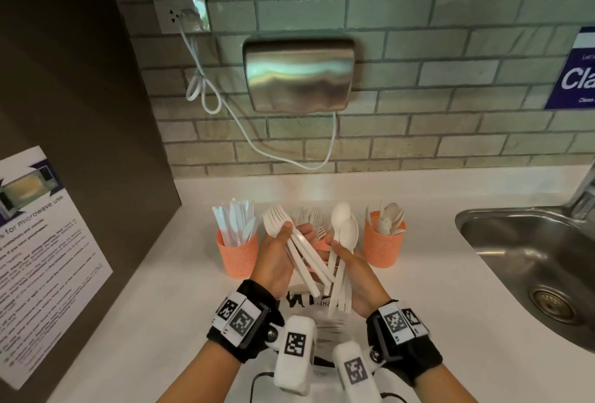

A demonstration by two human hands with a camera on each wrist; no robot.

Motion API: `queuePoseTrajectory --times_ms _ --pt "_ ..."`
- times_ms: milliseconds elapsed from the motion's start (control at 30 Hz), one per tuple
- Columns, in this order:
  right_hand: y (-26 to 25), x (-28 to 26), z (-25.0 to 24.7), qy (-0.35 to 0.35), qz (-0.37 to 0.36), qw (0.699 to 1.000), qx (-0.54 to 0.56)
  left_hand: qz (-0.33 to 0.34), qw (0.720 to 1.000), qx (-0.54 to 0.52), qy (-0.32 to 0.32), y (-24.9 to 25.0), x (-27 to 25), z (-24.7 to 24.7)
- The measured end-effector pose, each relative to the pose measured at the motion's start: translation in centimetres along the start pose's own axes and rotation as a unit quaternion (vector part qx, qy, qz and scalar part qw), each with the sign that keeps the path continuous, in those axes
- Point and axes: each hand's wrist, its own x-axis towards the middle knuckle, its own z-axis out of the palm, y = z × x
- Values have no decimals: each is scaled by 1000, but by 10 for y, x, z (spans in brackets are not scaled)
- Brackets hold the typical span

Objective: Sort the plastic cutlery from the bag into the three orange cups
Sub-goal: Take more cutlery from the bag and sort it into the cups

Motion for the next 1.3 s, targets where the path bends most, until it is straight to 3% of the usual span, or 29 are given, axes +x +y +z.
queuePoseTrajectory --times_ms 267,433,667,867,1100,1300 --pt "6 -6 -2 35 -129 979 -157 36 998 -45 15 14 14 -13" --pt "3 -9 2 33 -176 968 -177 48 998 37 2 17 26 -17" --pt "-7 -7 -5 39 -142 977 -154 70 991 103 -51 35 51 -6" --pt "-22 -3 -19 69 -82 993 -50 95 979 162 -85 37 92 -1" --pt "-40 3 -38 80 -72 994 5 64 973 169 -141 20 130 10" --pt "-45 9 -53 98 -64 993 21 48 970 198 -135 -6 151 4"
